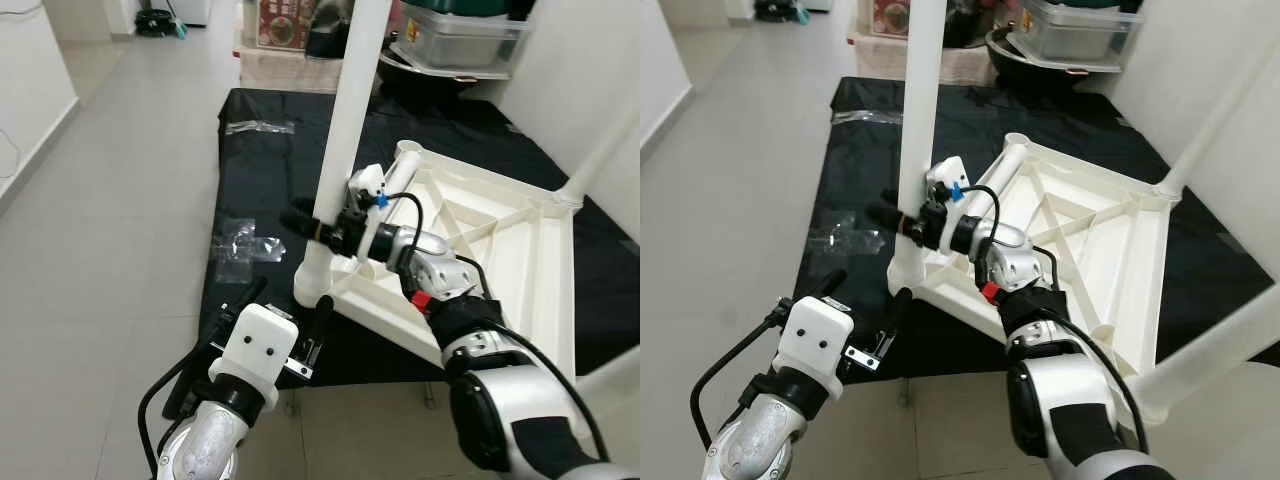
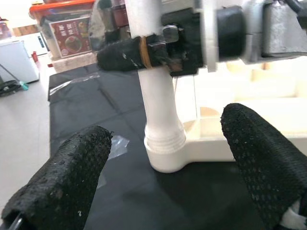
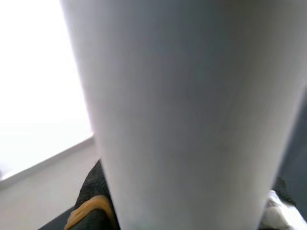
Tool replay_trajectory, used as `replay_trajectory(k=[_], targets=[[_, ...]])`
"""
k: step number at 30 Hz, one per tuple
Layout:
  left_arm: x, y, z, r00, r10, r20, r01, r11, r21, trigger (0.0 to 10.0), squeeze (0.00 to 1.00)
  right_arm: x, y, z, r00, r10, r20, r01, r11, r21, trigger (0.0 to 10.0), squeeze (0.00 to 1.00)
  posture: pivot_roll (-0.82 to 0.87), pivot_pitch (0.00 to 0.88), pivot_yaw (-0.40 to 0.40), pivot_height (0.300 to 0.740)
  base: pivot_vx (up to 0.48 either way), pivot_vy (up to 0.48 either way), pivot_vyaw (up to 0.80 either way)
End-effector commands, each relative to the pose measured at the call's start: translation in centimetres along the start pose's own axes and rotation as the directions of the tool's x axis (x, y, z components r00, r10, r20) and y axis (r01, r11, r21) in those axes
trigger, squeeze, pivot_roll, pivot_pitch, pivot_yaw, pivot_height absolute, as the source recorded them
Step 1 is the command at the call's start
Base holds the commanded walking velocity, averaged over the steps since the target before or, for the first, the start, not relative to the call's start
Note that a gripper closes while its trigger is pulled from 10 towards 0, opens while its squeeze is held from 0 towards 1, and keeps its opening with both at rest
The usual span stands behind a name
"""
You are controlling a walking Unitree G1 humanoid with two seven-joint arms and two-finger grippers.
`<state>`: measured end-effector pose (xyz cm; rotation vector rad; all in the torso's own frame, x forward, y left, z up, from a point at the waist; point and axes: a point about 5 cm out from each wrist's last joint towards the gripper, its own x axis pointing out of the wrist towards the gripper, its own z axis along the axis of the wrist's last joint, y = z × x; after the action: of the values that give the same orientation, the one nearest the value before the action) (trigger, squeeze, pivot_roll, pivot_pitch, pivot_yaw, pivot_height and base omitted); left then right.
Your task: Building children table
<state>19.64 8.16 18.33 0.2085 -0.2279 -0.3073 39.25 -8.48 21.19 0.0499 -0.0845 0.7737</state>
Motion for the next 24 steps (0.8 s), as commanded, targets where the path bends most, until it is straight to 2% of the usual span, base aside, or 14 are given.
replay_trajectory(k=[1, 2, 3, 4, 5, 6, 9, 15, 16, 19, 20, 22, 23, 24], targets=[[0.0, -0.3, -0.4, 1.000, -0.012, -0.019, 0.012, 1.000, -0.001, 10.0, 0.00, -1.2, -1.9, -1.5, 0.911, -0.410, -0.046, 0.411, 0.912, 0.013, 0.1, 0.00, 0.10, 0.077, -0.112, 0.740, 0.000, 0.000, 0.00], [0.0, -0.4, -0.5, 1.000, -0.015, -0.019, 0.015, 1.000, 0.000, 10.0, 0.00, -1.8, -2.4, -1.7, 0.847, -0.530, -0.038, 0.530, 0.848, -0.013, 8.8, 0.00, 0.11, 0.073, -0.113, 0.740, 0.000, 0.000, 0.00], [0.0, -0.4, -0.5, 1.000, -0.017, -0.019, 0.017, 1.000, 0.002, 10.0, 0.00, -2.2, -2.7, -1.8, 0.810, -0.586, -0.027, 0.585, 0.810, -0.030, 10.0, 0.00, 0.11, 0.073, -0.113, 0.740, 0.000, 0.000, 0.00], [0.0, -0.4, -0.5, 1.000, -0.017, -0.018, 0.018, 1.000, 0.004, 10.0, 0.00, -3.0, -3.1, -1.8, 0.728, -0.685, -0.007, 0.685, 0.728, -0.037, 10.0, 0.00, 0.11, 0.070, -0.115, 0.740, 0.000, 0.000, 0.00], [0.0, -0.4, -0.5, 1.000, -0.017, -0.018, 0.018, 1.000, 0.004, 10.0, 0.00, -3.0, -3.1, -1.8, 0.728, -0.685, -0.007, 0.685, 0.728, -0.037, 10.0, 0.00, 0.11, 0.070, -0.115, 0.740, 0.000, 0.000, 0.00], [0.0, -0.3, -0.5, 1.000, -0.015, -0.019, 0.015, 1.000, 0.006, 10.0, 0.00, -4.5, -3.4, -2.0, 0.581, -0.814, 0.015, 0.814, 0.581, -0.021, 10.0, 0.00, 0.11, 0.066, -0.114, 0.740, 0.000, 0.000, 0.00], [0.0, -0.3, -0.5, 1.000, -0.013, -0.018, 0.013, 1.000, 0.008, 10.0, 0.00, -5.0, -3.0, -2.5, 0.514, -0.858, -0.001, 0.858, 0.514, -0.011, 10.0, 0.00, 0.11, 0.062, -0.115, 0.740, 0.000, 0.000, 0.00], [0.0, -0.4, -0.5, 1.000, -0.014, -0.017, 0.014, 1.000, 0.009, 10.0, 0.00, -4.1, -1.9, -2.8, 0.526, -0.850, -0.020, 0.850, 0.526, 0.030, 10.0, 0.00, 0.11, 0.058, -0.117, 0.740, 0.000, 0.000, 0.00], [0.0, -0.4, -0.5, 1.000, -0.015, -0.017, 0.015, 1.000, 0.009, 10.0, 0.00, -3.6, -1.4, -2.6, 0.554, -0.832, -0.006, 0.831, 0.553, 0.051, 10.0, 1.00, 0.11, 0.057, -0.117, 0.740, 0.000, 0.000, 0.00], [0.0, -0.4, -0.5, 1.000, -0.016, -0.016, 0.016, 1.000, 0.012, 10.0, 0.00, -2.9, -1.0, -1.7, 0.588, -0.808, 0.039, 0.804, 0.589, 0.081, 10.0, 1.00, 0.11, 0.055, -0.116, 0.740, 0.000, 0.000, 0.00], [0.0, -0.5, -0.5, 1.000, -0.016, -0.016, 0.017, 1.000, 0.013, 10.0, 0.00, -2.9, -1.2, -1.1, 0.597, -0.800, 0.068, 0.794, 0.601, 0.092, 10.0, 0.73, 0.11, 0.055, -0.115, 0.740, 0.000, 0.000, 0.00], [0.0, -0.5, -0.5, 1.000, -0.016, -0.016, 0.016, 1.000, 0.013, 10.0, 0.00, -3.0, -1.5, -0.4, 0.595, -0.798, 0.091, 0.792, 0.602, 0.099, 10.0, 0.73, 0.11, 0.055, -0.115, 0.740, 0.000, 0.000, 0.00], [0.0, -0.4, -0.5, 1.000, -0.015, -0.016, 0.015, 1.000, 0.012, 10.0, 0.00, -2.7, -1.9, 0.3, 0.650, -0.751, 0.118, 0.740, 0.660, 0.128, 10.0, 0.00, 0.11, 0.058, -0.112, 0.740, 0.000, 0.000, 0.00], [0.0, -0.4, -0.5, 1.000, -0.014, -0.016, 0.015, 1.000, 0.012, 10.0, 0.00, -2.1, -1.8, 0.9, 0.739, -0.658, 0.144, 0.639, 0.753, 0.158, 10.0, 0.00, 0.11, 0.060, -0.110, 0.740, 0.000, 0.000, 0.00]])
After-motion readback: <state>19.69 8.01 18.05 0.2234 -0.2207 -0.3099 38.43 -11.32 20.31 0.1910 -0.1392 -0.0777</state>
